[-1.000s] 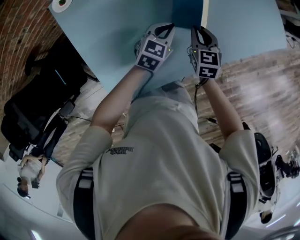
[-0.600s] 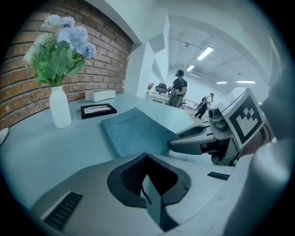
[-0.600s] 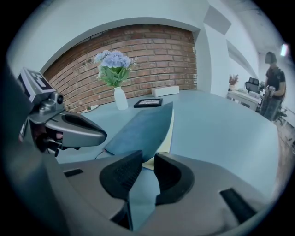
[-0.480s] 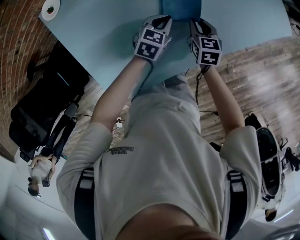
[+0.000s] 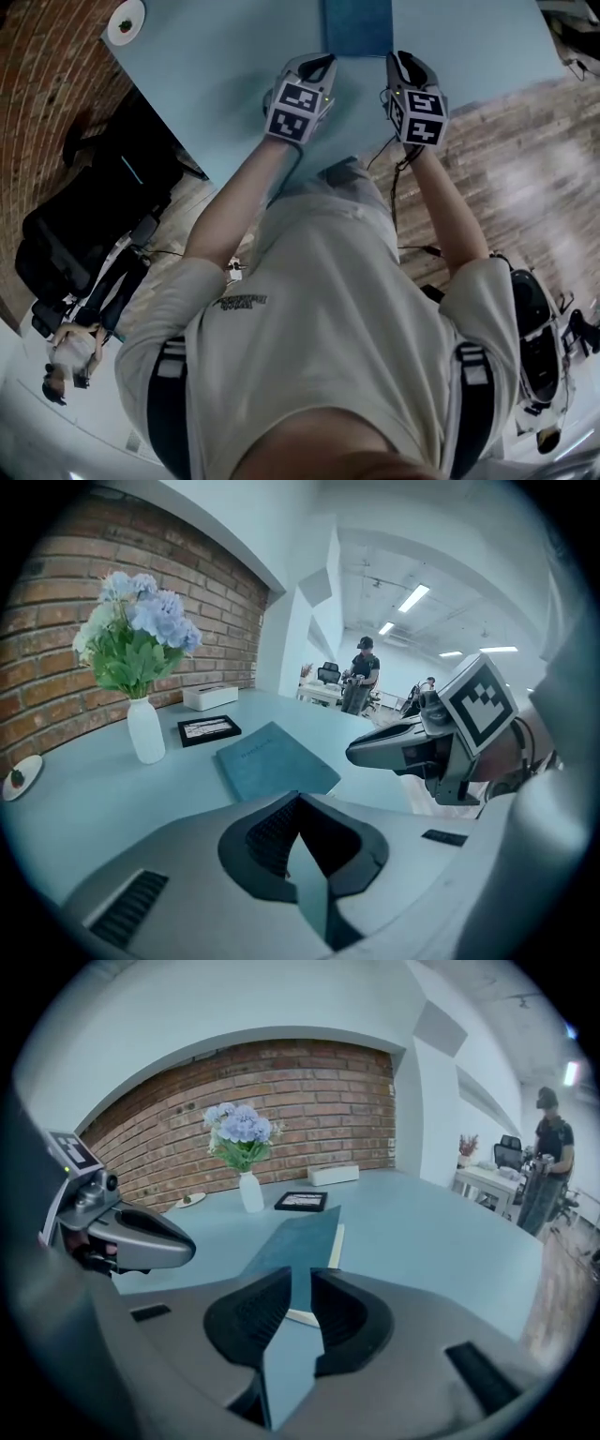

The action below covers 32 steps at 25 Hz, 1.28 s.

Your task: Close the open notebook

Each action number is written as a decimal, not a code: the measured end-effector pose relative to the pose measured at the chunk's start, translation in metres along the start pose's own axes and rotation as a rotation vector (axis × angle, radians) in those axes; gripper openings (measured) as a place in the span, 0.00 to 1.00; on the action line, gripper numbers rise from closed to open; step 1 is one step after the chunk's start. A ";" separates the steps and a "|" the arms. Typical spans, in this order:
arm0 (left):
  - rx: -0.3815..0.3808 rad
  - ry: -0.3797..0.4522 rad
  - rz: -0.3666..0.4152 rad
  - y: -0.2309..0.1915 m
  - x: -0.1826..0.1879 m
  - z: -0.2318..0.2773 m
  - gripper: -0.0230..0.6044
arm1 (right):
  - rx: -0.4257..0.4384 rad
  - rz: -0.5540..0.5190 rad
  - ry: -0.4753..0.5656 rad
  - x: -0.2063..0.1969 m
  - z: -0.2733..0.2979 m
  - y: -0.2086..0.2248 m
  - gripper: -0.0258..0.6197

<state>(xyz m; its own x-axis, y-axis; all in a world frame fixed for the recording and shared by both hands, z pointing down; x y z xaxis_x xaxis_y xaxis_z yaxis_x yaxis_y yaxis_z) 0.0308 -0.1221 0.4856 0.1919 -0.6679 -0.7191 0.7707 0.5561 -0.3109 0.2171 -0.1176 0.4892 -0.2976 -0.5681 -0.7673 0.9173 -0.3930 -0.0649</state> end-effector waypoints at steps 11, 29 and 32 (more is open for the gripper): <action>0.067 0.189 0.044 -0.002 0.025 -0.071 0.06 | 0.030 -0.054 0.128 0.057 -0.041 -0.028 0.10; 0.057 0.462 0.116 0.017 0.064 -0.186 0.06 | 0.140 -0.067 0.450 0.125 -0.124 -0.082 0.05; 0.061 0.536 0.139 0.023 0.067 -0.200 0.06 | 0.153 -0.034 0.530 0.126 -0.135 -0.084 0.04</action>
<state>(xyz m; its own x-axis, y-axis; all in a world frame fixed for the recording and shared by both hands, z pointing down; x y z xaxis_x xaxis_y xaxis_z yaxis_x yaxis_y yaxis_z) -0.0606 -0.0554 0.3058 -0.0294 -0.2367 -0.9711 0.7972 0.5806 -0.1656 0.1381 -0.0578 0.3119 -0.1166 -0.1265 -0.9851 0.8489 -0.5276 -0.0327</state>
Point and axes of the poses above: the fingertips, and each gripper's own axes: z forward along the fingers, y to its right, x out of its top, the point moved 8 cm from there along -z, backward along the fingers, and after that the axes turned 11 degrees about -z, right-handed, at the moved point
